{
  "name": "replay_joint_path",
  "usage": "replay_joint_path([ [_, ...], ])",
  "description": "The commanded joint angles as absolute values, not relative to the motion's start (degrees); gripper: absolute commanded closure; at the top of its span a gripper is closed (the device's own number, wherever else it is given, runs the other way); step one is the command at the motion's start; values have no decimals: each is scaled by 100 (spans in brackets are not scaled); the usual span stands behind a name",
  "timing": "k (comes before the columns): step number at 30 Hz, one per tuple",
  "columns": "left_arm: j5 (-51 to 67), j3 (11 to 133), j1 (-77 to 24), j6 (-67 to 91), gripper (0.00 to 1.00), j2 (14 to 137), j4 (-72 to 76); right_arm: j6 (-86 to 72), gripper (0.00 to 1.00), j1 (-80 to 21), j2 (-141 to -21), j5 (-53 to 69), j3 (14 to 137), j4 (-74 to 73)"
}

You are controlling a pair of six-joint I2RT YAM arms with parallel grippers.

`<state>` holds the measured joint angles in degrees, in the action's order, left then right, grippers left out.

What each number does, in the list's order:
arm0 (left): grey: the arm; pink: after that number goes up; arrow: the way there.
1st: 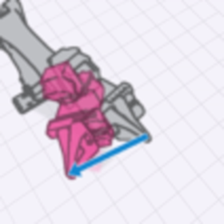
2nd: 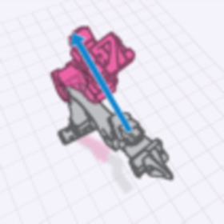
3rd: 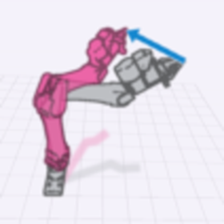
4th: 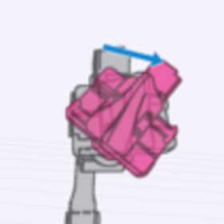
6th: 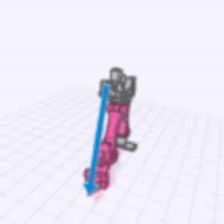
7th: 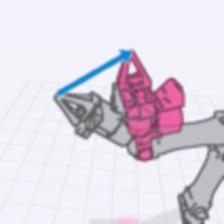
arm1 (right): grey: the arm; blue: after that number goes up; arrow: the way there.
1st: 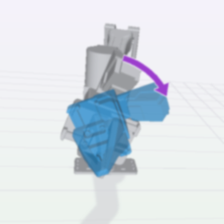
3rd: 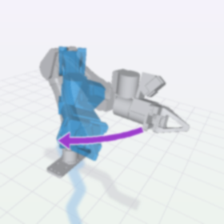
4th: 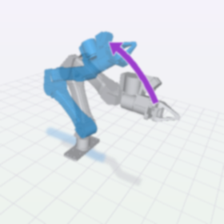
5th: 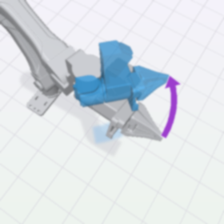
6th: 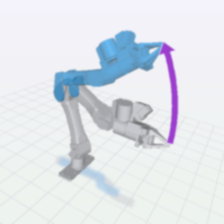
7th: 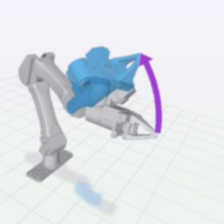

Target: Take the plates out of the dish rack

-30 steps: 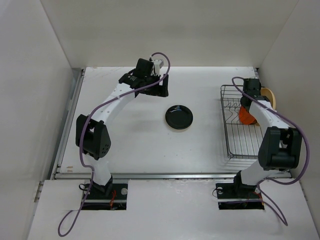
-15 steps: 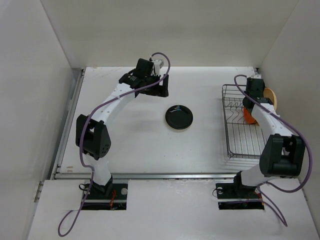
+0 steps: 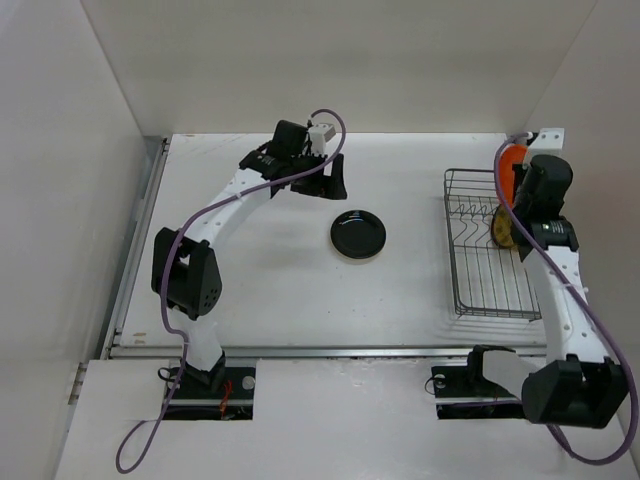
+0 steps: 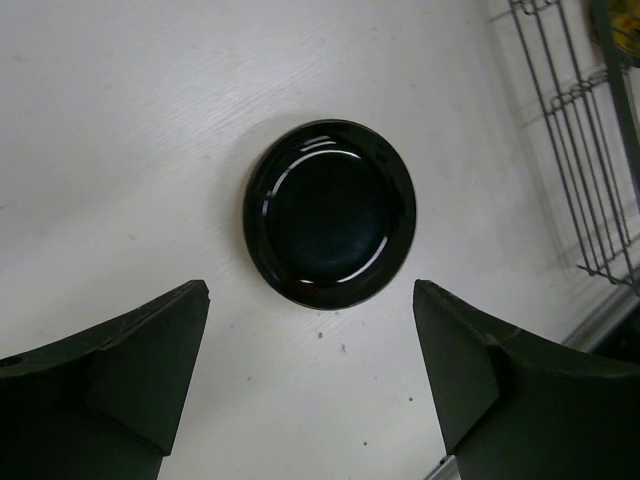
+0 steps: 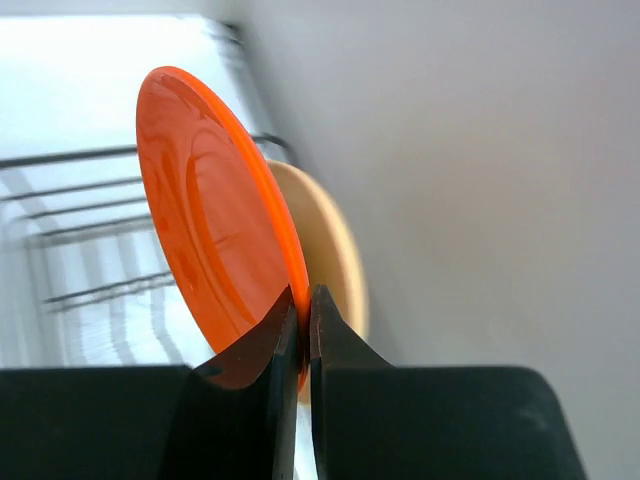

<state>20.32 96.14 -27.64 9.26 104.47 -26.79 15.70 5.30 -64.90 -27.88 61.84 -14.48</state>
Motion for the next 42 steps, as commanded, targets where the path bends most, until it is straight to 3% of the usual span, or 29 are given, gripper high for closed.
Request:
replay_joint_path([
  [1, 3206, 9510, -2769, 782, 19, 10055, -2259, 1161, 100, 554, -6231, -831, 6301, -1544],
  [4, 4100, 9378, -2769, 721, 18, 10055, -2005, 1028, 100, 554, -6441, 1212, 6565, -1985],
  [7, 4778, 9247, -2769, 659, 18, 10002, -1758, 976, 100, 308, -6881, 2412, 6836, -2381],
  [21, 5054, 9184, -2769, 501, 18, 10327, -1617, 1107, 100, -993, -8270, 4113, 8060, -2918],
  [25, 4983, 9185, -2769, 501, 28, 10450, -1722, 1309, 100, -1256, -8429, 4437, 8227, -3103],
  [26, 4983, 9237, -2769, 449, 44, 10450, -1723, 1310, 100, -1257, -8429, 4438, 8227, -3155],
  [27, 4983, 9237, -2769, 448, 51, 10450, -1723, 1370, 100, -1344, -8490, 4438, 8227, -3155],
  [34, 4983, 9237, -2769, 448, 83, 10450, -1775, 1371, 100, -1415, -8490, 4377, 8104, -3103],
  [38, 4983, 9290, -2769, 448, 92, 10450, -1775, 1371, 79, -1415, -8490, 4377, 8051, -3103],
  [39, 4983, 9290, -2769, 448, 93, 10450, -1775, 1371, 59, -1415, -8490, 4377, 7999, -3103],
  [42, 4826, 9290, -2769, 448, 95, 10503, -1775, 1371, 34, -1415, -8490, 4115, 7946, -3103],
])
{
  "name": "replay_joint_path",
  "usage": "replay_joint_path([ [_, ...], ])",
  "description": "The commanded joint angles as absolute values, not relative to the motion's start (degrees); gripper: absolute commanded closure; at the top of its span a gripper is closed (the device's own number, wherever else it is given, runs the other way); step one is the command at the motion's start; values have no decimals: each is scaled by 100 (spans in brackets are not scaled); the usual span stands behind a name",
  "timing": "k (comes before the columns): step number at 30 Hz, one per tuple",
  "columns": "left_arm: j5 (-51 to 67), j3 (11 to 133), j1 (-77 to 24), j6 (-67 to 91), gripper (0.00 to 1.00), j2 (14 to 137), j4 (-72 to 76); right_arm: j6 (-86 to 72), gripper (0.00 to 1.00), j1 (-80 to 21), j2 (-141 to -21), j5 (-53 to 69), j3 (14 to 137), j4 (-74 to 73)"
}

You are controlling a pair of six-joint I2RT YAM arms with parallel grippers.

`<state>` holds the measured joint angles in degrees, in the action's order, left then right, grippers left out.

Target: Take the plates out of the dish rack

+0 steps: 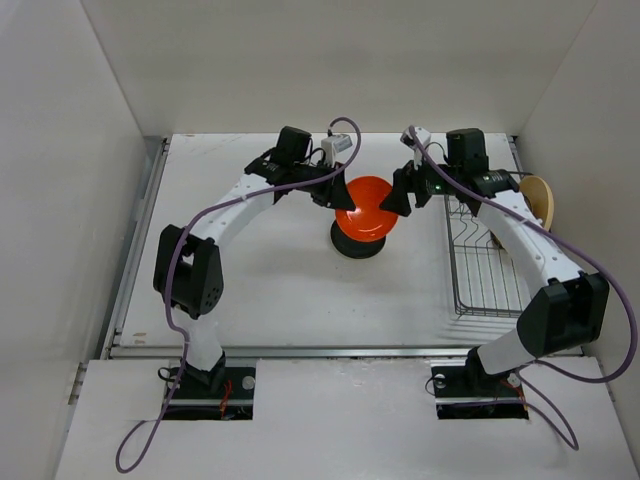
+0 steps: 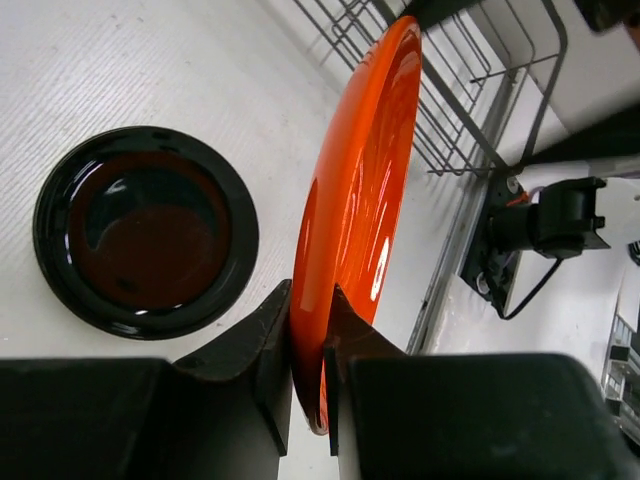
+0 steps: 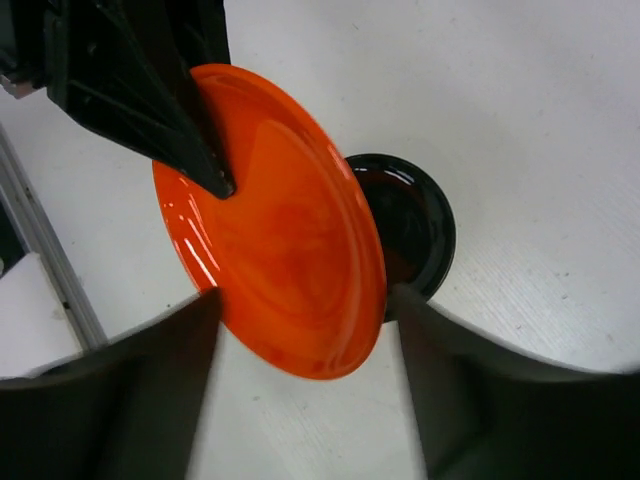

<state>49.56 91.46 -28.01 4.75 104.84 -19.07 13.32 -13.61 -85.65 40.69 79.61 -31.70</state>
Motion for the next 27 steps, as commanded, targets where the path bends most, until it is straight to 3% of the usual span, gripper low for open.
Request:
replay_joint_path([
  [1, 4625, 9290, -2769, 448, 98, 10573, -1775, 1371, 16, -1415, -8490, 3983, 7893, -3033],
  [9, 3218, 9712, -2769, 623, 100, 11433, -2416, 949, 14, -1082, -7867, 3006, 7340, -2216],
  [27, 2681, 10011, -2769, 624, 97, 12015, -2698, 879, 14, -800, -7594, 3182, 7277, -2215],
])
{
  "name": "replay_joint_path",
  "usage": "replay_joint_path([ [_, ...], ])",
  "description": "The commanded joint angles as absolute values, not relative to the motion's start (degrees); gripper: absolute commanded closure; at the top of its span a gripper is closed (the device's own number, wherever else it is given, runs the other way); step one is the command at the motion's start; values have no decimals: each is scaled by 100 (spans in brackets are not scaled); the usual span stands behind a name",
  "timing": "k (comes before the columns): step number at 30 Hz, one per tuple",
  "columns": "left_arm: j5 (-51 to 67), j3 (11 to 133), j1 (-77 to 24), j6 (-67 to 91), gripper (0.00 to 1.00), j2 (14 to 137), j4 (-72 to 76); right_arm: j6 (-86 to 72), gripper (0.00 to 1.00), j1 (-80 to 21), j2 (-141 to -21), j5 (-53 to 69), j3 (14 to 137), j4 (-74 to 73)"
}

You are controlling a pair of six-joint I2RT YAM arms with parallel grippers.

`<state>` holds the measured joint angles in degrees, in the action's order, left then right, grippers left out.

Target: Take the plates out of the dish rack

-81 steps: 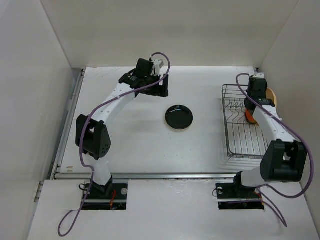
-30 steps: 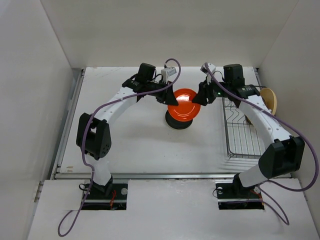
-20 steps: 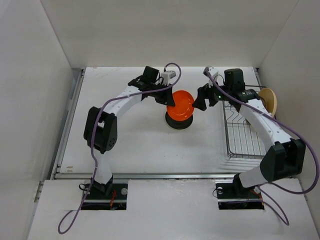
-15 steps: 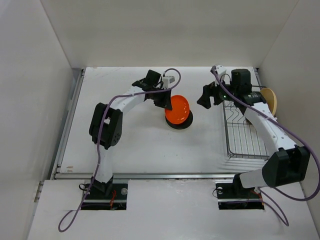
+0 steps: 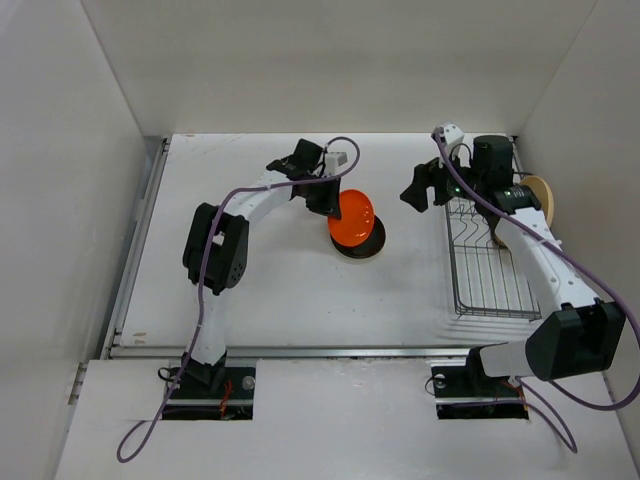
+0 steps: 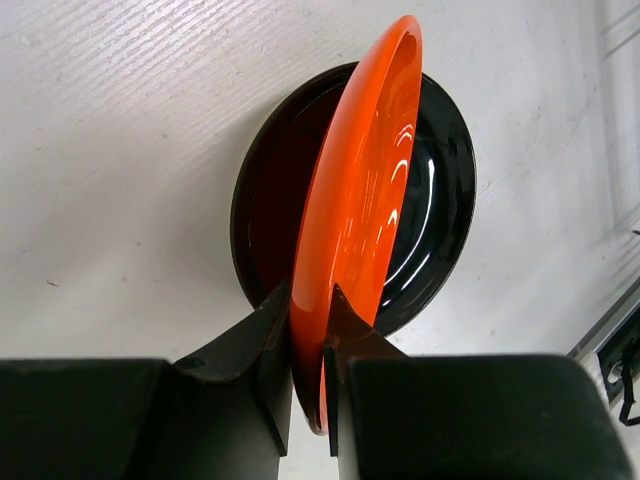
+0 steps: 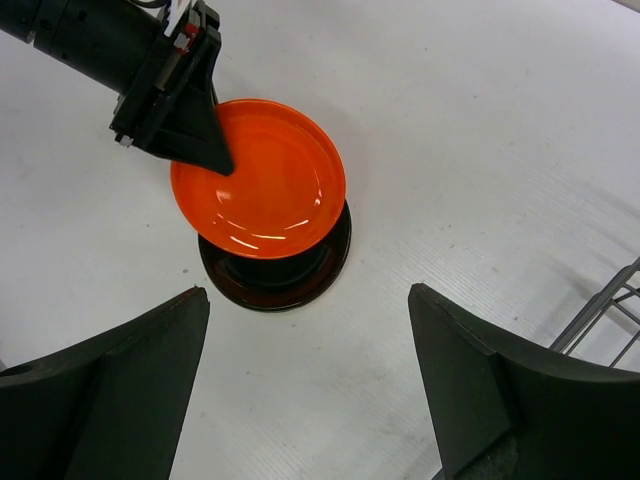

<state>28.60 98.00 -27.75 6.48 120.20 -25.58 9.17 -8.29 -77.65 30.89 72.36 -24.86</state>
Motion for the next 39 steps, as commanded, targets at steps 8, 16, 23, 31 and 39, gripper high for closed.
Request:
replay_joint_path([
  [8, 2575, 10063, -2769, 677, 78, 12067, -2751, 879, 14, -747, -7594, 3234, 7277, -2215],
  [16, 2523, 10063, -2769, 677, 62, 12067, -2751, 879, 14, -695, -7594, 3287, 7277, -2268],
  [23, 2391, 10116, -2769, 677, 49, 12015, -2804, 1019, 14, -694, -7515, 2849, 7277, -2329],
  [31, 2048, 10116, -2769, 677, 29, 11673, -2865, 1133, 10, -633, -6882, 574, 7146, -2101],
  [39, 1609, 9871, -2769, 738, 21, 10934, -2813, 1599, 10, -633, -6872, -1940, 6786, -1917],
])
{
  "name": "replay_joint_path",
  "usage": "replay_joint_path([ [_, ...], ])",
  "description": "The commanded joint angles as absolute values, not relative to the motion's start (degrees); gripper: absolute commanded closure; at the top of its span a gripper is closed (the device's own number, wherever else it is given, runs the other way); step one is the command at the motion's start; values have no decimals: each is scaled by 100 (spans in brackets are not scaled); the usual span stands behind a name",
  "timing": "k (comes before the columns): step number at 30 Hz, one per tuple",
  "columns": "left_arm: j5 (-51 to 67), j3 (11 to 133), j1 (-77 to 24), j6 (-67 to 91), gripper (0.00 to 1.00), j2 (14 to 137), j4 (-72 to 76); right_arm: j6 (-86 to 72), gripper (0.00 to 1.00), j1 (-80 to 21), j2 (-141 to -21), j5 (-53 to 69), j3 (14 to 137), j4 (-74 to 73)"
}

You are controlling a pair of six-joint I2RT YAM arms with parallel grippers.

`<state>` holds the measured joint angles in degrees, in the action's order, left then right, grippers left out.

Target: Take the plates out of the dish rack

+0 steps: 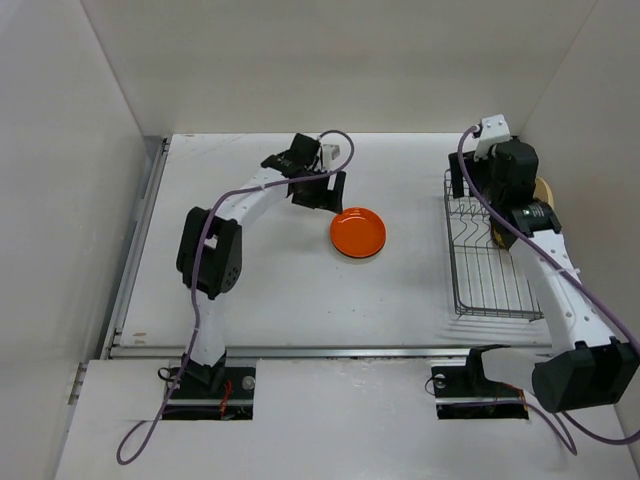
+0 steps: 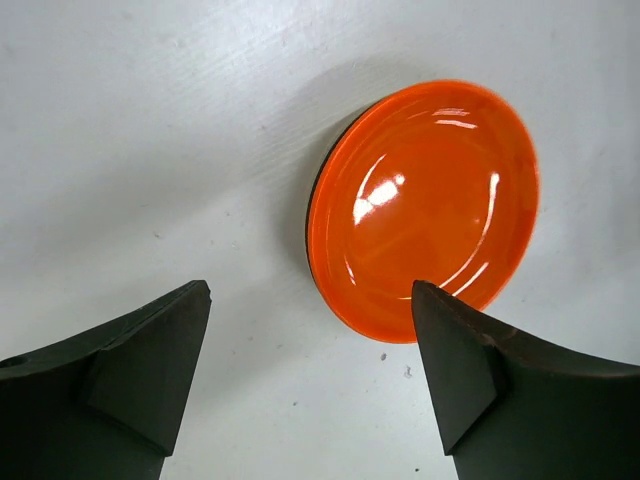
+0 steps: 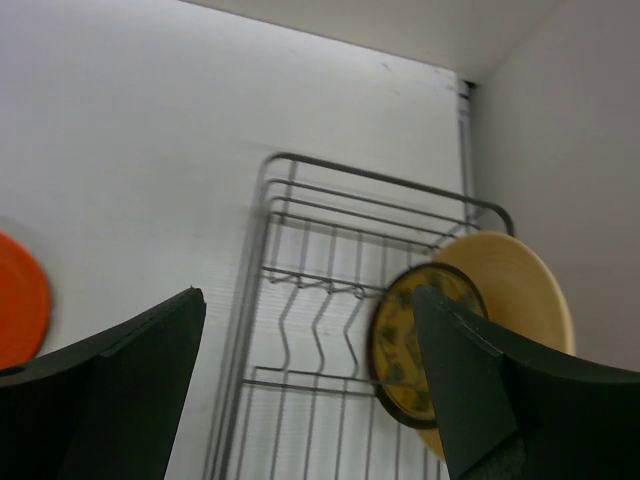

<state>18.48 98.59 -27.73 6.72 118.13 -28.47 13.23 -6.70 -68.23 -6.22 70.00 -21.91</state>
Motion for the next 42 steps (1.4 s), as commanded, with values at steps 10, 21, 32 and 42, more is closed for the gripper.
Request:
replay_joint_path([
  [10, 1450, 9870, -2769, 896, 15, 9783, -2936, 1837, 10, -290, -6136, -1592, 6021, -1564],
  [21, 1195, 9615, -2769, 1001, 14, 9351, -2812, 1626, 22, 61, -6801, -1951, 5827, -1406],
  [32, 1248, 9615, -2769, 1002, 14, 9475, -2812, 1503, 37, 378, -7567, -2856, 5879, -1354],
  [42, 1195, 9615, -2769, 1002, 14, 9475, -2812, 1345, 37, 887, -7945, -3111, 5985, -1467],
])
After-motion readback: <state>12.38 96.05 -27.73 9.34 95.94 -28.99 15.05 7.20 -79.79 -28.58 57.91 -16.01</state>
